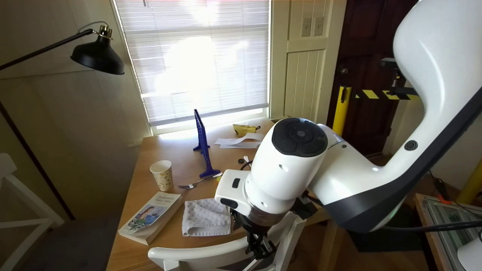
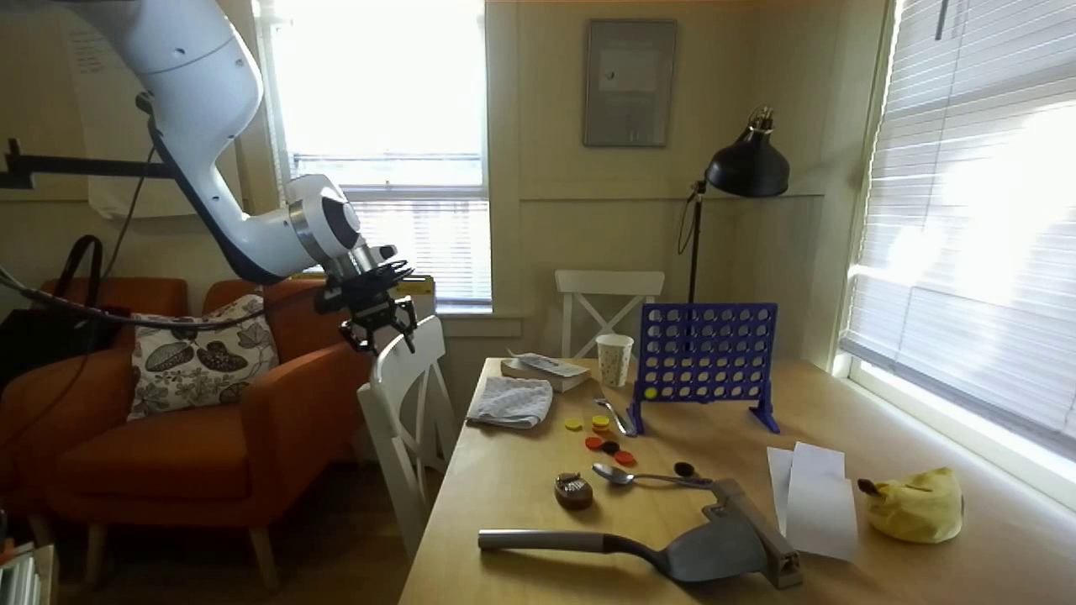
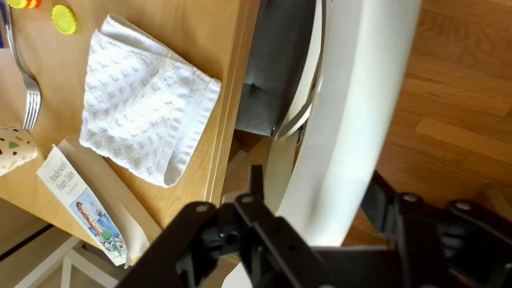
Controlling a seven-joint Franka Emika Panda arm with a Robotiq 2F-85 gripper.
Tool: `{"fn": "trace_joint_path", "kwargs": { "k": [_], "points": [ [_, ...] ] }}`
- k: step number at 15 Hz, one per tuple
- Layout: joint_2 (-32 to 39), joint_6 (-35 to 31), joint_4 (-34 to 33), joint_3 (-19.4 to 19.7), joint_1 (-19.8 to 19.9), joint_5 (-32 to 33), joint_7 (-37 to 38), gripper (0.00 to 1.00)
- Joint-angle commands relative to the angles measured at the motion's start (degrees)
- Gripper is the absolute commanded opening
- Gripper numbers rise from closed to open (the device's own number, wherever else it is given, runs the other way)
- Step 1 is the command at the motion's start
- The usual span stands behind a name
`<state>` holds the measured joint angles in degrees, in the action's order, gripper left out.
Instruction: Pull out the chair
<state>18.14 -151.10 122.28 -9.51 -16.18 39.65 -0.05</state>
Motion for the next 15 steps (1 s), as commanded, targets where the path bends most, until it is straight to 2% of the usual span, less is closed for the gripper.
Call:
{"fn": "trace_joint_path", "kwargs": {
  "k": [1,5,15],
  "points": [
    [2.84,-1.75,-2.16,0.68,-0.83,0.57,-0.09,0.31],
    [2.90,-2.25,-1.66,0.01,-0.84,-1.78,-0.69,0.06],
    [-0.22,-1.94,0.64,-3.96,-1.17,-13.31,-5.16,0.07]
  ]
}}
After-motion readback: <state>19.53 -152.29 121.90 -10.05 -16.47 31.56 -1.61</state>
